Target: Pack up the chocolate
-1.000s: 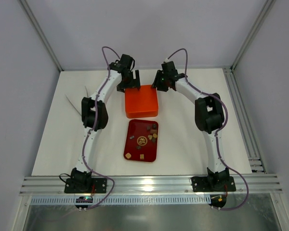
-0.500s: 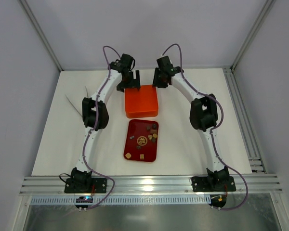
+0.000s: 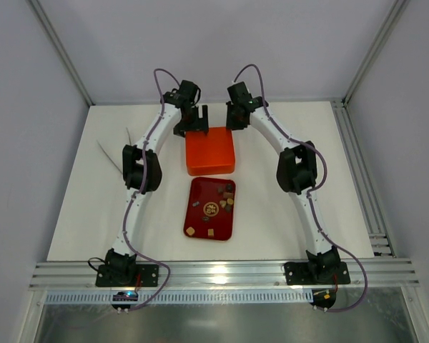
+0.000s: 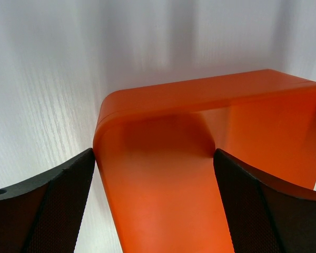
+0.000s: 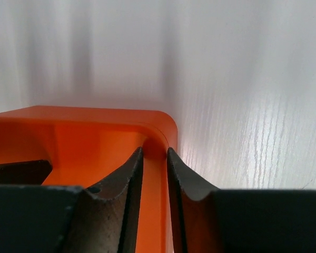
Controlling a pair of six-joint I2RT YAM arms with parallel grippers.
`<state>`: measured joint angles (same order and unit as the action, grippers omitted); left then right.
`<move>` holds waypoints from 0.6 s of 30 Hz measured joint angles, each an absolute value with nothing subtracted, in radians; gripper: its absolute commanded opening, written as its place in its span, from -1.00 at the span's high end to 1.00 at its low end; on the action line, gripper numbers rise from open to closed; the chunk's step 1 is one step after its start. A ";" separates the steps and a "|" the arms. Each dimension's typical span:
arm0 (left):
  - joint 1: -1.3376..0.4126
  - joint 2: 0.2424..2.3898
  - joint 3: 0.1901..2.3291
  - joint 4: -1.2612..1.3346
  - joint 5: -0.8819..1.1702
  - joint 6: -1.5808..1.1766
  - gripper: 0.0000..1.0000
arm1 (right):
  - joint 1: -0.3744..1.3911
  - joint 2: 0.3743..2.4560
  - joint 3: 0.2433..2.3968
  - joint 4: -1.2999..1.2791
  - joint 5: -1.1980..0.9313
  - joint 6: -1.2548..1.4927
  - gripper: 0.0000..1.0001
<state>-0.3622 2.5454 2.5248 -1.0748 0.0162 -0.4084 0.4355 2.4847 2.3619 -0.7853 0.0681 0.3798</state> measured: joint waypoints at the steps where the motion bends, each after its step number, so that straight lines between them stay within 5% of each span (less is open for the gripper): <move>1: -0.362 2.546 2.527 -1.076 0.020 -0.406 -0.81 | 0.435 2.487 2.369 -0.790 0.064 0.377 0.34; 18: -0.361 2.548 2.532 -1.081 0.022 -0.407 -0.82 | 0.411 2.426 2.239 -0.708 -0.047 0.375 -0.04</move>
